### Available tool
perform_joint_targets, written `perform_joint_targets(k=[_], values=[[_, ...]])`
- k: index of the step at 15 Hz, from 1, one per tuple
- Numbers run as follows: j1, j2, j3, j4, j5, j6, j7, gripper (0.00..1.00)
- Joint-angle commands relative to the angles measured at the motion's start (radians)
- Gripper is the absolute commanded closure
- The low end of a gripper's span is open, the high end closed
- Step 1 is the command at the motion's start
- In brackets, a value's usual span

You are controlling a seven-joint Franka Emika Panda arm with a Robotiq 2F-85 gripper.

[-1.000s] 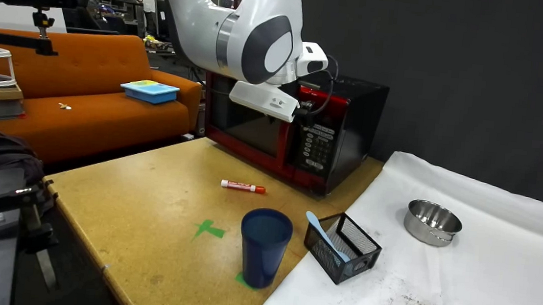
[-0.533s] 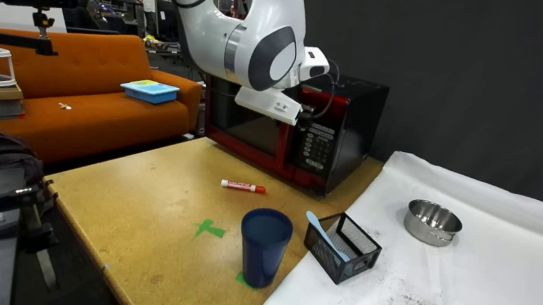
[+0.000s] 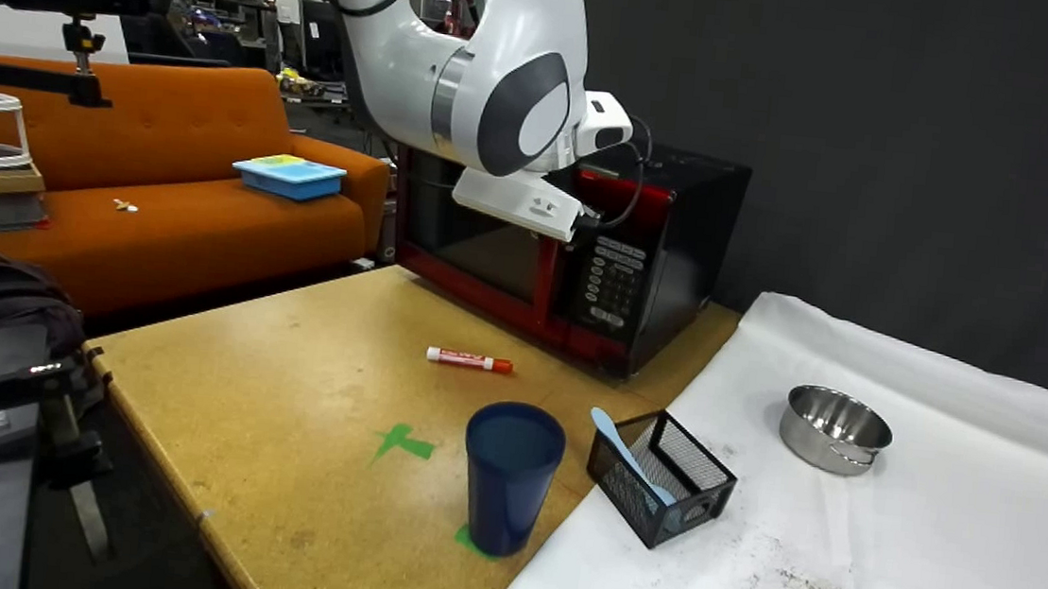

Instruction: Open the microwave door

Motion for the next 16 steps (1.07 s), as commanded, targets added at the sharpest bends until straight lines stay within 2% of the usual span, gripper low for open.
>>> perform_joint_targets(k=[1,3,4,8,12,16], values=[[-0.017,0.011,0.011,0.012,-0.001,-0.012,-0.013,0.93],[-0.020,-0.002,0.007,-0.007,0.001,-0.007,-0.006,0.93],[0.009,-0.022,-0.016,-0.032,0.113,0.011,-0.087,0.93],[0.011,-0.063,-0.043,-0.115,0.191,0.086,-0.130,0.93],[-0.010,-0.077,-0.055,-0.196,0.194,0.206,-0.112,0.93],[-0.036,-0.134,-0.078,-0.329,0.163,0.311,-0.052,0.93]])
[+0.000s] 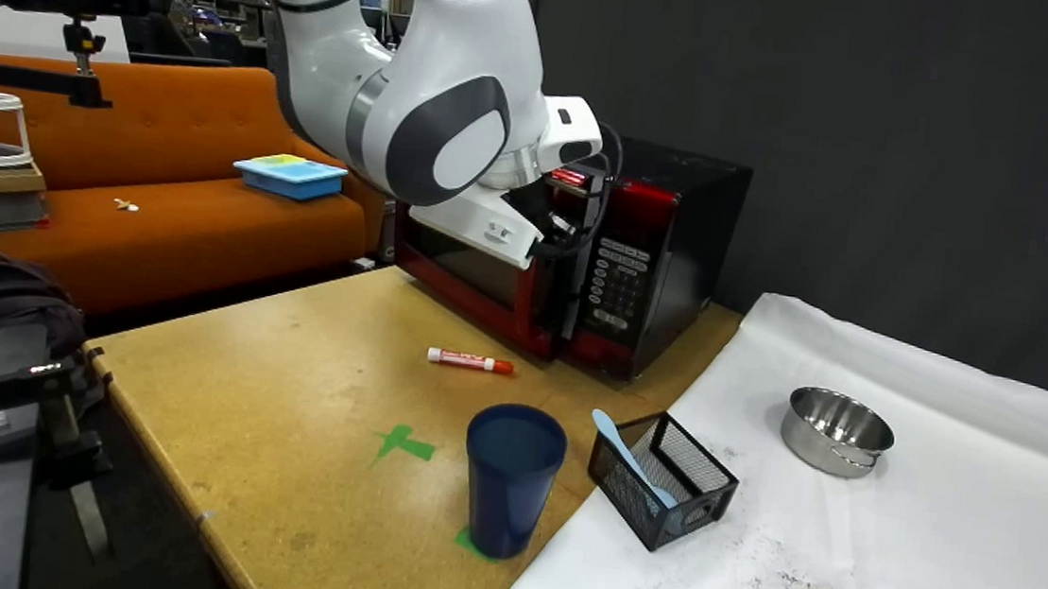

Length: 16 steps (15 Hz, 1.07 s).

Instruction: Open the microwave door

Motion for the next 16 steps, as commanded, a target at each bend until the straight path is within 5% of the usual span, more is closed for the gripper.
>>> perform_joint_targets(k=[1,4,8,16], values=[[-0.051,-0.077,-0.036,-0.103,-0.022,0.024,0.061,0.46],[-0.059,-0.097,-0.050,-0.151,-0.036,0.034,0.091,0.33],[-0.084,-0.107,-0.032,-0.170,-0.026,0.003,0.069,0.03],[-0.242,-0.094,0.094,-0.153,-0.185,-0.204,0.033,0.00]])
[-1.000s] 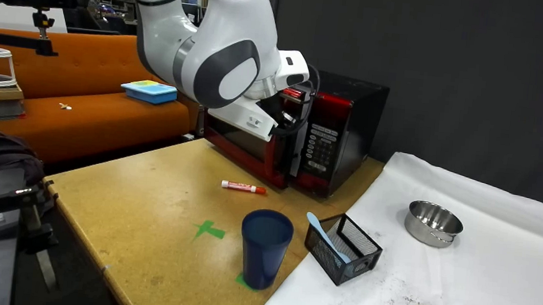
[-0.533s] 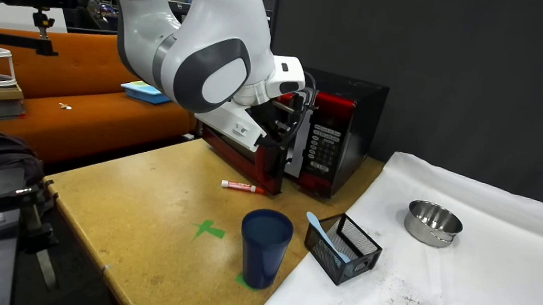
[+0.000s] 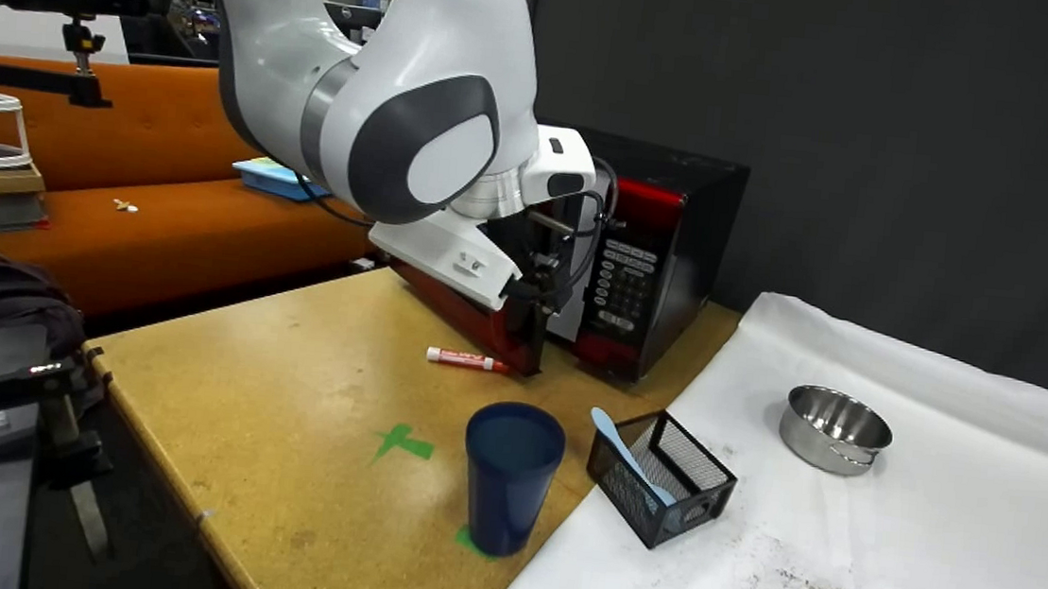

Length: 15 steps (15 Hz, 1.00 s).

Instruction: Open the microwave door

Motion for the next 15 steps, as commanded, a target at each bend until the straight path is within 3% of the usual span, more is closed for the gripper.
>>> perform_joint_targets(k=[1,7,9,11,12,15], values=[[-0.076,-0.032,0.054,-0.006,-0.041,-0.112,-0.031,0.00],[-0.006,-0.190,-0.076,0.024,0.029,-0.259,0.063,0.00],[-0.021,-0.219,-0.061,0.068,0.057,-0.406,0.089,0.00],[-0.057,-0.220,0.001,0.124,0.114,-0.552,0.058,0.00],[0.057,-0.240,-0.084,0.146,0.273,-0.595,-0.047,0.00],[0.185,-0.267,-0.158,0.240,0.427,-0.730,-0.109,0.00]])
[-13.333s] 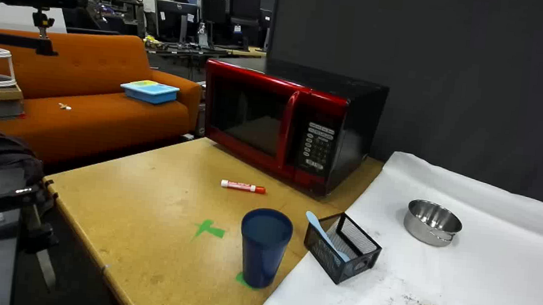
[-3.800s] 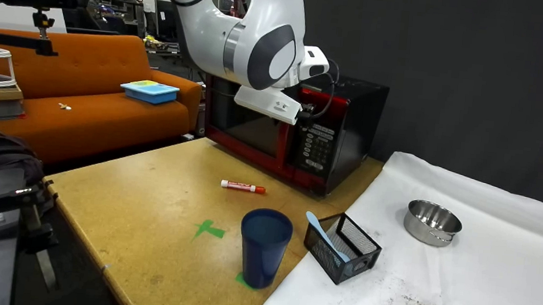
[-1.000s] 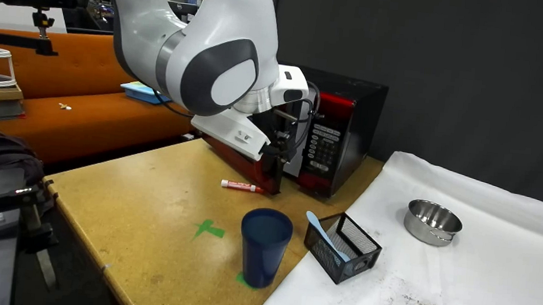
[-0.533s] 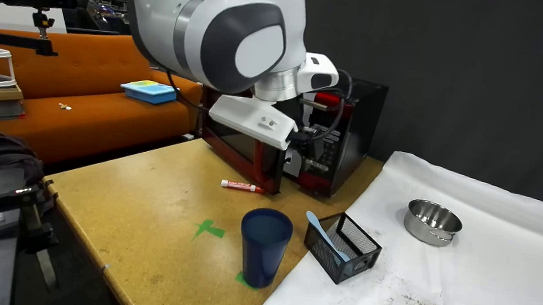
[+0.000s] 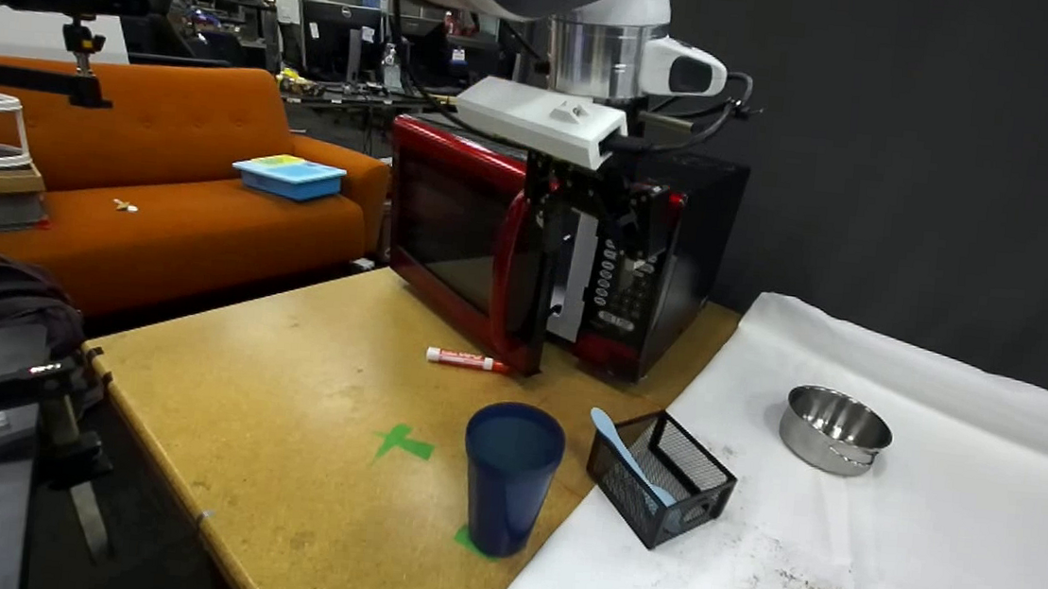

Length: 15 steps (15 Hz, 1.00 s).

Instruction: Open the microwave door

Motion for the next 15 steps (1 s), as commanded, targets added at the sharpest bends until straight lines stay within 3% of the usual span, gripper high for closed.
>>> perform_joint_targets(k=[1,7,15], values=[[0.169,-0.038,-0.119,0.101,0.134,-0.161,-0.056,0.00],[0.386,-0.048,-0.249,0.288,0.121,-0.339,0.019,0.00],[0.546,0.116,-0.306,0.469,0.103,-0.346,0.167,0.00]])
